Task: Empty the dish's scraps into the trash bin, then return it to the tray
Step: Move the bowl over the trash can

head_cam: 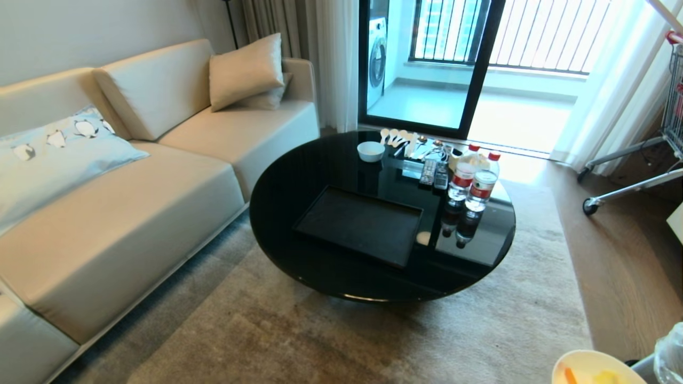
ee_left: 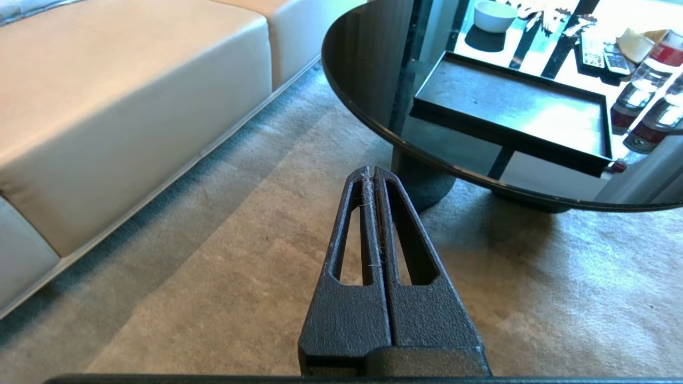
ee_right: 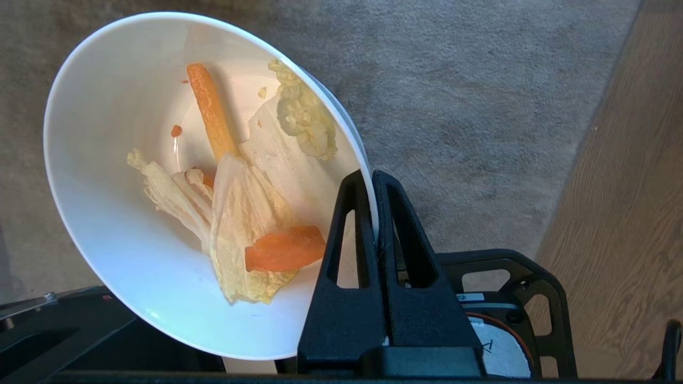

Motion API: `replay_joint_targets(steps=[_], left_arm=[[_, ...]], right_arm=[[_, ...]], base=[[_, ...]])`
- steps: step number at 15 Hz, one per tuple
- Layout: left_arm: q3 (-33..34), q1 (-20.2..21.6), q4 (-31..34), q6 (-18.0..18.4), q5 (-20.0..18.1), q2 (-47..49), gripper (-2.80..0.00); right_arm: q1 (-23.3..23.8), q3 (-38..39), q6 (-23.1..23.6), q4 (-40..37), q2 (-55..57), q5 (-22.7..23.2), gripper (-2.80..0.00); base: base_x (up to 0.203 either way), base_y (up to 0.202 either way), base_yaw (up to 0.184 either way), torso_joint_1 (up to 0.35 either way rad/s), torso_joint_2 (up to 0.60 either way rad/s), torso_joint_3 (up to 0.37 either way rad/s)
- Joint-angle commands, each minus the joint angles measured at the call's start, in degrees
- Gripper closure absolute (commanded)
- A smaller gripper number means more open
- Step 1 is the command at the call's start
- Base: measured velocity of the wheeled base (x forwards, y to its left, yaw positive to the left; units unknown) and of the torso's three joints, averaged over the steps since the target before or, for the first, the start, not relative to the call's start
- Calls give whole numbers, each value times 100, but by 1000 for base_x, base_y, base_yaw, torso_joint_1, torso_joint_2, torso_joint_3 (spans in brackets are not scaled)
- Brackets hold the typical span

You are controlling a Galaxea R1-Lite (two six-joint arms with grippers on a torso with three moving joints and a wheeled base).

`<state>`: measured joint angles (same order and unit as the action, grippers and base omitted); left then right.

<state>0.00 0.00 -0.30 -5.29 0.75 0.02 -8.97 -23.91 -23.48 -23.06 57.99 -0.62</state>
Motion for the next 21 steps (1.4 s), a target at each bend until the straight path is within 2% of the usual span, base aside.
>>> replay_joint_targets(steps=[1, 7, 11, 21], left_arm=[[0, 0, -5, -7, 4, -2, 0], [0, 0, -5, -7, 4, -2, 0], [0, 0, -5, -7, 4, -2, 0], [0, 0, -5, -7, 4, -2, 0]], right_arm=[[6, 1, -16, -14, -48, -8, 0], [10, -65, -16, -35, -254, -17, 0], [7, 16, -54, -363, -535, 9, 0], [-8, -26, -201, -427, -508, 27, 0]], base=[[0, 0, 0, 0, 0, 0], [0, 0, 0, 0, 0, 0], [0, 0, 0, 0, 0, 0], [1, 1, -18, 0, 1, 1]])
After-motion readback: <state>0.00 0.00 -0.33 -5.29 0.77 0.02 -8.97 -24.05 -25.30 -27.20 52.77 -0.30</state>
